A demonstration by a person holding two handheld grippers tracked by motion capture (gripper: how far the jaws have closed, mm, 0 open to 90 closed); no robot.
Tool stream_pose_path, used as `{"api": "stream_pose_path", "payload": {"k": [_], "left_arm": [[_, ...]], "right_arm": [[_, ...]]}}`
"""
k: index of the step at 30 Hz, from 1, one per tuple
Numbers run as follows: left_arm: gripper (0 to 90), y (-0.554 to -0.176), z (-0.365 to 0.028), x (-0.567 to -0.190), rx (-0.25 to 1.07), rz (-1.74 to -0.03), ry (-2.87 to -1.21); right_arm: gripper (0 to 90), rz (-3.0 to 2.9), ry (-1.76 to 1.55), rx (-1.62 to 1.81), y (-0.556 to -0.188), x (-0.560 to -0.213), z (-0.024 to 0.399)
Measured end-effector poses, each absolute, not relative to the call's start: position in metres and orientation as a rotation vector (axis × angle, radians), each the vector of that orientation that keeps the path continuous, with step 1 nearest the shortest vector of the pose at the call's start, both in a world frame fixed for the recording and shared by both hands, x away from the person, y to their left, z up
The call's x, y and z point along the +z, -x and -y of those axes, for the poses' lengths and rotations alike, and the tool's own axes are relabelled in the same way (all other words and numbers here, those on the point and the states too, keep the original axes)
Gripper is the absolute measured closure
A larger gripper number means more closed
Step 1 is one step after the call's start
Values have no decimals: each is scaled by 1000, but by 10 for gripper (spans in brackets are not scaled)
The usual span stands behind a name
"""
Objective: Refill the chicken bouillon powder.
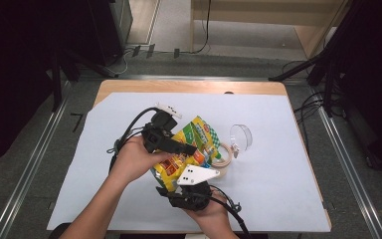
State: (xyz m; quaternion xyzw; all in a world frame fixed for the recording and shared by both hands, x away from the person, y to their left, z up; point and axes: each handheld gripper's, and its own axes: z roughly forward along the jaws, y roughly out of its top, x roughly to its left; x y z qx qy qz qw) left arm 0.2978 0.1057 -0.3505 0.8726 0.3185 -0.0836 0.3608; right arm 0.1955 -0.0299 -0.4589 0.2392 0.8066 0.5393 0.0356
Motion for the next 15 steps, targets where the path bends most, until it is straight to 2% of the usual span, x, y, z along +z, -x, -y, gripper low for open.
{"api": "stream_pose_path", "payload": {"k": [8, 10, 13, 15], "left_arm": [[779, -306, -103, -346, -228, -872, -2256], [796, -309, -102, -343, -242, -867, -2253], [802, -312, -99, -334, -242, -870, -2256], [801, -314, -99, -333, -223, -873, -2255]], "right_arm": [[627, -2501, -715, 1641, -200, -455, 27], [572, -2540, -670, 1601, -203, -450, 24], [622, -2504, -651, 1582, -204, -447, 22], [624, -2497, -648, 1579, -209, -446, 22]]}}
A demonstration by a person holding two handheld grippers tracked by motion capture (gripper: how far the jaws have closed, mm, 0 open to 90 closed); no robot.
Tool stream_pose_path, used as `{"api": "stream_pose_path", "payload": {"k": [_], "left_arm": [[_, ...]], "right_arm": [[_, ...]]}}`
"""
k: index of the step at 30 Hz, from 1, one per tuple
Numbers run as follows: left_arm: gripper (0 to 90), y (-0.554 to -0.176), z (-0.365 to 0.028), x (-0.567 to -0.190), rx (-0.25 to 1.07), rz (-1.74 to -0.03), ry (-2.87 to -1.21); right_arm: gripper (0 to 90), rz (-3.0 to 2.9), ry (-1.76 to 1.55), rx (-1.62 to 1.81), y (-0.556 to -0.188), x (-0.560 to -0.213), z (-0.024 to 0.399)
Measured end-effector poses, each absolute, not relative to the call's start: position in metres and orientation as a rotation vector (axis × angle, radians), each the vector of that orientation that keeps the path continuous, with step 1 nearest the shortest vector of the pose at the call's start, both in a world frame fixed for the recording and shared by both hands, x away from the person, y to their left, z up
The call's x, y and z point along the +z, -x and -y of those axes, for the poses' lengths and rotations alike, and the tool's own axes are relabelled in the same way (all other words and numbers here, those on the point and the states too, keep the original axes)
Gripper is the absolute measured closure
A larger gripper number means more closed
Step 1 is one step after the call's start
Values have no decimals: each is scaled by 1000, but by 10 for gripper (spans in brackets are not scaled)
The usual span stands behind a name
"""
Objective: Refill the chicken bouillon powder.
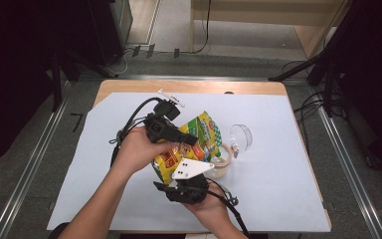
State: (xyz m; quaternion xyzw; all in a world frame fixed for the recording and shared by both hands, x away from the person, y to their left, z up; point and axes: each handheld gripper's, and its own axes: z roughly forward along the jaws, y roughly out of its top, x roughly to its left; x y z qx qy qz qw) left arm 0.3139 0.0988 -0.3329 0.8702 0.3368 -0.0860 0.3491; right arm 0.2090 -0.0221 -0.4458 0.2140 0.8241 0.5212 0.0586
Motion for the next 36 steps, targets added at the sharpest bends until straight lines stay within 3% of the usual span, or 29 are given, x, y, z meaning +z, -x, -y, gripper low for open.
{"api": "stream_pose_path", "payload": {"k": [23, 29, 36], "left_arm": [[650, -312, -107, -342, -248, -891, -2143], [647, -311, -105, -341, -186, -921, -2165], [754, -310, -105, -339, -170, -916, -2199]], "right_arm": [[651, -2470, -737, 1667, -212, -449, 24], [649, -2468, -753, 1668, -212, -449, 25], [635, -2479, -690, 1650, -209, -448, 23]]}}
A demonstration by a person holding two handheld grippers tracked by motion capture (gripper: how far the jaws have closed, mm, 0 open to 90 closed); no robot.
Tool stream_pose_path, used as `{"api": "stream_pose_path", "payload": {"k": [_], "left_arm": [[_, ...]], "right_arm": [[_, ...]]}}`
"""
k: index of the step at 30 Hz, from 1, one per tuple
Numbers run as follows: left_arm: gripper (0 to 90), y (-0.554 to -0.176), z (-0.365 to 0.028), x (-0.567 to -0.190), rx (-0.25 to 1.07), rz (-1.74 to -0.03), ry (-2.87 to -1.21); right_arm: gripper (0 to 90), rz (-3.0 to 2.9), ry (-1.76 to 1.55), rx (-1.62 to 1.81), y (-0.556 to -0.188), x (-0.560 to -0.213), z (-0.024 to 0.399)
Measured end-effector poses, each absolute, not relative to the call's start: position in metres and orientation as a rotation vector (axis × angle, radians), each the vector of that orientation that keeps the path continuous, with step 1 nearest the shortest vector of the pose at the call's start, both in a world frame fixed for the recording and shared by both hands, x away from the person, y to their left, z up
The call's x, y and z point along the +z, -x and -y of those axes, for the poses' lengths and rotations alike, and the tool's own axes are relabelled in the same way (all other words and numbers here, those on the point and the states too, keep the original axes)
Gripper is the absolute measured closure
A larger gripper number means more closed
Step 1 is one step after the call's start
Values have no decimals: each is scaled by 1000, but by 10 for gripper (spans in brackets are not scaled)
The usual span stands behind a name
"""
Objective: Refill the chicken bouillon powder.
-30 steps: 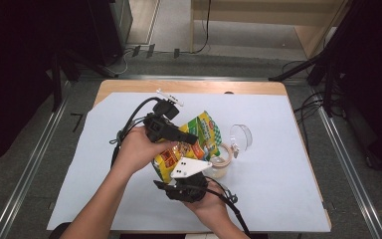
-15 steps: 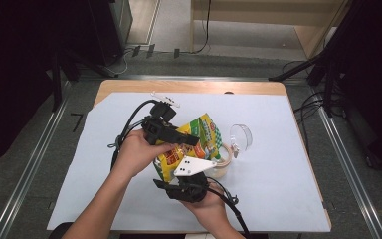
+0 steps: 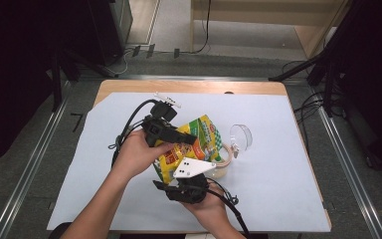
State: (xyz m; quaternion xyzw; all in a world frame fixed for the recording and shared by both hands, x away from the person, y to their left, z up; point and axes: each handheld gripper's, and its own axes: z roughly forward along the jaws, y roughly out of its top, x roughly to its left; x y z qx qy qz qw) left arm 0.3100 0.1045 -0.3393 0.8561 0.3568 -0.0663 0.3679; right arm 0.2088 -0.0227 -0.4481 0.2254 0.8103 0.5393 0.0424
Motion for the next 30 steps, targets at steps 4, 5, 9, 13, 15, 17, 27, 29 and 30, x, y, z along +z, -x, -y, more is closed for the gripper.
{"api": "stream_pose_path", "payload": {"k": [4, 5, 9, 13, 15, 17, 27, 29, 30], "left_arm": [[766, -313, -102, -336, -182, -933, -2216], [771, -314, -100, -334, -187, -933, -2229], [773, -318, -96, -329, -186, -930, -2244], [772, -321, -94, -327, -188, -925, -2232], [768, -320, -94, -327, -185, -927, -2230], [760, -320, -95, -327, -181, -920, -2229], [773, -313, -92, -320, -155, -881, -2221], [775, -313, -93, -320, -153, -889, -2214], [777, -313, -93, -320, -152, -892, -2213]], "right_arm": [[597, -2479, -620, 1612, -207, -447, 22], [603, -2482, -585, 1577, -205, -446, 20], [670, -2468, -584, 1549, -207, -441, 21], [674, -2449, -630, 1572, -210, -440, 20], [674, -2447, -644, 1579, -209, -440, 20], [675, -2445, -644, 1577, -209, -440, 20], [689, -2446, -675, 1637, -212, -440, 18], [688, -2449, -674, 1637, -211, -440, 18], [688, -2445, -670, 1634, -211, -440, 18]]}}
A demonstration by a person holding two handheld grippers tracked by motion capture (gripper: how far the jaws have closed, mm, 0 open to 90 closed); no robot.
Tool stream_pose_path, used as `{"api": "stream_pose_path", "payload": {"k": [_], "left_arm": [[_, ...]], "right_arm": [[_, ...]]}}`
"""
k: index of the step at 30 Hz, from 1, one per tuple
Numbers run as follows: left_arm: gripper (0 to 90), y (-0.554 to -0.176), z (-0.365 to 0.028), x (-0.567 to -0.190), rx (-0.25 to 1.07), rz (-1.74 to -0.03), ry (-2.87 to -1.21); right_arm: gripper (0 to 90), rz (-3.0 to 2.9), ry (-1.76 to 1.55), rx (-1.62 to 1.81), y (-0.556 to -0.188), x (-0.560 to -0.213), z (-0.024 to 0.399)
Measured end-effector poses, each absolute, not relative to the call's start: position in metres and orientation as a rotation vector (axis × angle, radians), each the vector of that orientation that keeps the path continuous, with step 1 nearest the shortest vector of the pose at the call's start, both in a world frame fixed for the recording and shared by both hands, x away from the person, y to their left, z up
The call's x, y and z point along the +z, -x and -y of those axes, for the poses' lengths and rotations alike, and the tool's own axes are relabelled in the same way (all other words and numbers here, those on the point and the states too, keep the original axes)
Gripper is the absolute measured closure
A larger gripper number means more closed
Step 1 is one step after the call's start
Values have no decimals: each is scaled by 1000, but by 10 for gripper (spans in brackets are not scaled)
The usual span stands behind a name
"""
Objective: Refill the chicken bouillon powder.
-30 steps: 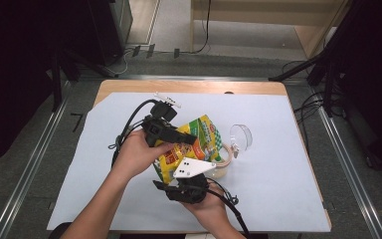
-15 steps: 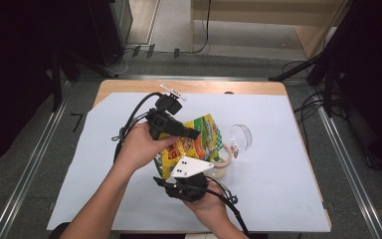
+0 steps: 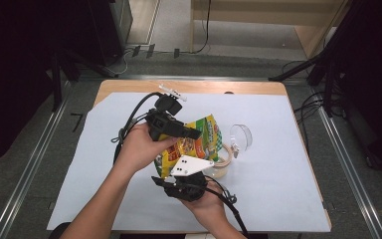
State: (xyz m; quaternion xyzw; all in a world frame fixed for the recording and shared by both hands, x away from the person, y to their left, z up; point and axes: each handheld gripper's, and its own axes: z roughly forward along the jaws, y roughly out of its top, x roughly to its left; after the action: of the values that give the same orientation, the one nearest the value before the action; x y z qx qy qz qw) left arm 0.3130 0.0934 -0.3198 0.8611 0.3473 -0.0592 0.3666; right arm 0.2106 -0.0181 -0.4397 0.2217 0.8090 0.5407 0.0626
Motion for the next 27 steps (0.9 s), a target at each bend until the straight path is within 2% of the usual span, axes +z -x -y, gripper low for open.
{"api": "stream_pose_path", "payload": {"k": [12, 27], "left_arm": [[783, -308, -93, -317, -105, -890, -2218], [786, -312, -95, -320, -129, -897, -2199]], "right_arm": [[683, -2434, -655, 1643, -210, -439, 17], [683, -2448, -664, 1630, -212, -439, 18]]}}
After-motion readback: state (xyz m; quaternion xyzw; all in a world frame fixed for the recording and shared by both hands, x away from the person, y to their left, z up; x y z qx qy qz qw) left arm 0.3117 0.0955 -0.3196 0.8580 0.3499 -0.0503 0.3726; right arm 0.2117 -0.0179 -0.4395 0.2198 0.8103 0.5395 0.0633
